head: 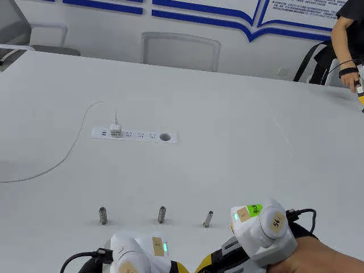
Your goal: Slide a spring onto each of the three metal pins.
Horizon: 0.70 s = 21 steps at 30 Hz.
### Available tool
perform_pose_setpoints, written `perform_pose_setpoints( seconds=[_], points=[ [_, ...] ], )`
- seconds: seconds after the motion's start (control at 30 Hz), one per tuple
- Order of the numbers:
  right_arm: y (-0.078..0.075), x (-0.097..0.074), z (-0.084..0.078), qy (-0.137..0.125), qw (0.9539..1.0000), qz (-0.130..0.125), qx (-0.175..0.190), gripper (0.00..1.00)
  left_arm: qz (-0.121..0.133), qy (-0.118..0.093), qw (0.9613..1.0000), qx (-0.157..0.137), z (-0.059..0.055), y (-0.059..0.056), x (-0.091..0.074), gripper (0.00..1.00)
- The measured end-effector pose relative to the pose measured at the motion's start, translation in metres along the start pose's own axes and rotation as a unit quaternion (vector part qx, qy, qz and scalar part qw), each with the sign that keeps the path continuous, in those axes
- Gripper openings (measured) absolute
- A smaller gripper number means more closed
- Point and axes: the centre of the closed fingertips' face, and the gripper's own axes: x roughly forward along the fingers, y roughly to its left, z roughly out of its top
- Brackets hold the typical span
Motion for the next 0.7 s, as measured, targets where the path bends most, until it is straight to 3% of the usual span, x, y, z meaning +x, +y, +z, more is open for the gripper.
perform_pose_setpoints(
  seconds=[0.3, 0.7],
  points=[
    [-0.004, -0.003, -0.010, 0.009, 0.9999, -0.006, 0.012, 0.12, 0.010, 0.007, 0.9996, -0.024, -0.010, 0.002, 0.000, 0.13],
    [-0.019, -0.010, -0.030, 0.029, 0.9985, -0.035, 0.029, 0.12, 0.035, 0.006, 0.9977, -0.057, -0.021, 0.011, -0.001, 0.14]
  ],
)
